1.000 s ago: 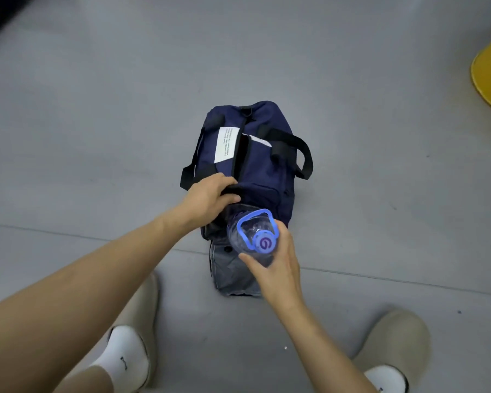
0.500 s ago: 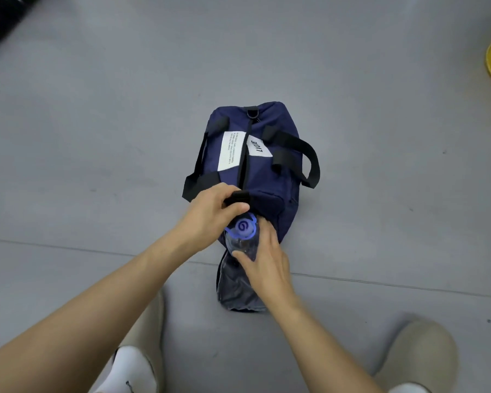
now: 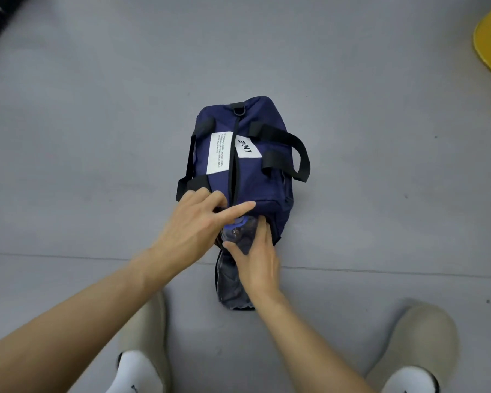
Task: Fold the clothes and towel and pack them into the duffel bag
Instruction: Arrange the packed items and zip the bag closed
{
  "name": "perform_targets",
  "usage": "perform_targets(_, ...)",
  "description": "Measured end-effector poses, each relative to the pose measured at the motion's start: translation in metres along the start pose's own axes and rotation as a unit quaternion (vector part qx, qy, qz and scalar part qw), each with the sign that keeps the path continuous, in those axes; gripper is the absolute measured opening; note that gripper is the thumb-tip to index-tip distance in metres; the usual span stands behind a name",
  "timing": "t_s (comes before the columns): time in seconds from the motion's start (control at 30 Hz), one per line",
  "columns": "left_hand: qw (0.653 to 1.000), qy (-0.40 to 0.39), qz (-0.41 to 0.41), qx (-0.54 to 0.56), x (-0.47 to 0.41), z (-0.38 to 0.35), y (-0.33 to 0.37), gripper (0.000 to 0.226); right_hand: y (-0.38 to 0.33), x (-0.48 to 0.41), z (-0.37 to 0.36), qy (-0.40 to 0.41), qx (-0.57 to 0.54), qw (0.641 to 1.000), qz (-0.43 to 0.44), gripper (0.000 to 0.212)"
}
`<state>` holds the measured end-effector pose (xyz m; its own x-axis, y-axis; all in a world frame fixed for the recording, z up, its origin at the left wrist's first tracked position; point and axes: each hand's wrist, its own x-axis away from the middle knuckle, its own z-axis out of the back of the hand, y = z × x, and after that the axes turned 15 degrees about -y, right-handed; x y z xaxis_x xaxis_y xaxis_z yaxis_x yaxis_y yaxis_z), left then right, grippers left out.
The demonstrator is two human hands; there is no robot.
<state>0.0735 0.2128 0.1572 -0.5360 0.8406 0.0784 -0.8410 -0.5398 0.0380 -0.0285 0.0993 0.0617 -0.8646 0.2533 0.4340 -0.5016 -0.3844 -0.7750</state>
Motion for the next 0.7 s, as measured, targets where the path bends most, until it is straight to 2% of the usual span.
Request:
perform_targets(0.07, 1.000, -0.005, -0.005, 0.010, -0.003, -0.002, 0.000, 0.072, 0.002, 0.003, -0.012, 0.017, -0.025, 1.000, -0.007, 0.104)
perform_targets(0.17, 0.980, -0.062, 0.054, 0.183, -0.009, 0.013, 0.011, 0.054, 0.001, -0.006, -0.019, 0.044, -0.033, 0.998, -0.006, 0.103)
perform_targets(0.23, 0.964, -0.067, 0.071, 0.247, -0.011, 0.026, 0.010, 0.051, -0.001, -0.015, -0.022, 0.057, -0.033, 0.998, -0.011, 0.102)
perform_targets(0.37, 0.963, -0.104, 0.003, 0.250, -0.015, 0.044, 0.014, 0.049, -0.014, -0.038, -0.022, 0.066, -0.037, 0.996, -0.037, 0.084)
perform_targets(0.47, 0.960, -0.116, 0.019, 0.256, -0.019, 0.040, 0.008, 0.052, -0.010, -0.047, -0.024, 0.061, -0.090, 0.994, -0.025, 0.072)
perform_targets(0.53, 0.959, -0.095, 0.045, 0.264, -0.022, 0.035, -0.003, 0.056, 0.006, -0.040, -0.029, 0.039, -0.166, 0.985, -0.025, 0.080)
perform_targets(0.6, 0.958, -0.075, 0.068, 0.270, -0.023, 0.029, -0.013, 0.058, 0.027, -0.025, -0.039, 0.010, -0.189, 0.981, -0.053, 0.089)
perform_targets(0.7, 0.944, -0.045, 0.105, 0.308, -0.020, 0.019, -0.021, 0.061, 0.041, -0.012, -0.057, -0.020, -0.277, 0.956, -0.095, 0.084)
